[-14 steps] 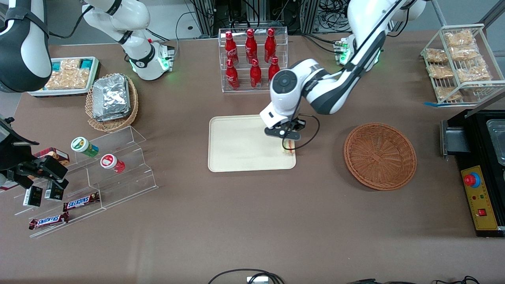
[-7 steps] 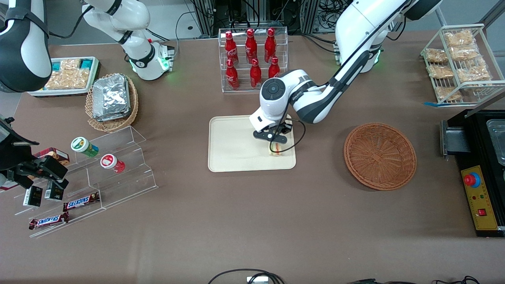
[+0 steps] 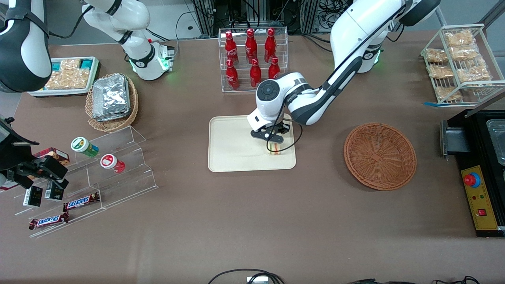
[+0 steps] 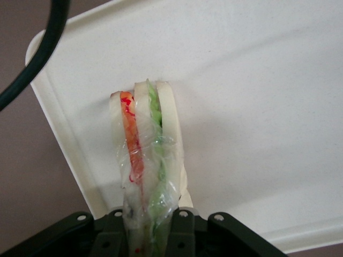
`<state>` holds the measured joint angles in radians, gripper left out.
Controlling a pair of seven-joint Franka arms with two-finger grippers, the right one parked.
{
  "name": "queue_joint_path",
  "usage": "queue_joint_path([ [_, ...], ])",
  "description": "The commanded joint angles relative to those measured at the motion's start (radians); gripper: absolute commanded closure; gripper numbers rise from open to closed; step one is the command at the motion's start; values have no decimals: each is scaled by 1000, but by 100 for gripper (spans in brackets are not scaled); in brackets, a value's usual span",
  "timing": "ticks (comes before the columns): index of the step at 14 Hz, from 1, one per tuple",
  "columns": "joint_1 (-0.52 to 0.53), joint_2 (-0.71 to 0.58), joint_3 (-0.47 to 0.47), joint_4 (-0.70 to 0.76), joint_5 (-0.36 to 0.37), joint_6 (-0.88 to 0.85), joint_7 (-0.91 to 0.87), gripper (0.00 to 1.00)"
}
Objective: Place sandwich from basket to tray
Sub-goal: 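Lower the sandwich onto the tray and open the left gripper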
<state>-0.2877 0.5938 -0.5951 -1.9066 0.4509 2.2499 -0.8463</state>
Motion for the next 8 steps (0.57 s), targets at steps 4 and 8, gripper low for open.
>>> queue_joint_path([
  [4, -21, 20, 8, 23, 28, 0, -115, 30],
  [8, -12, 5, 8, 24, 25, -10, -126, 29],
])
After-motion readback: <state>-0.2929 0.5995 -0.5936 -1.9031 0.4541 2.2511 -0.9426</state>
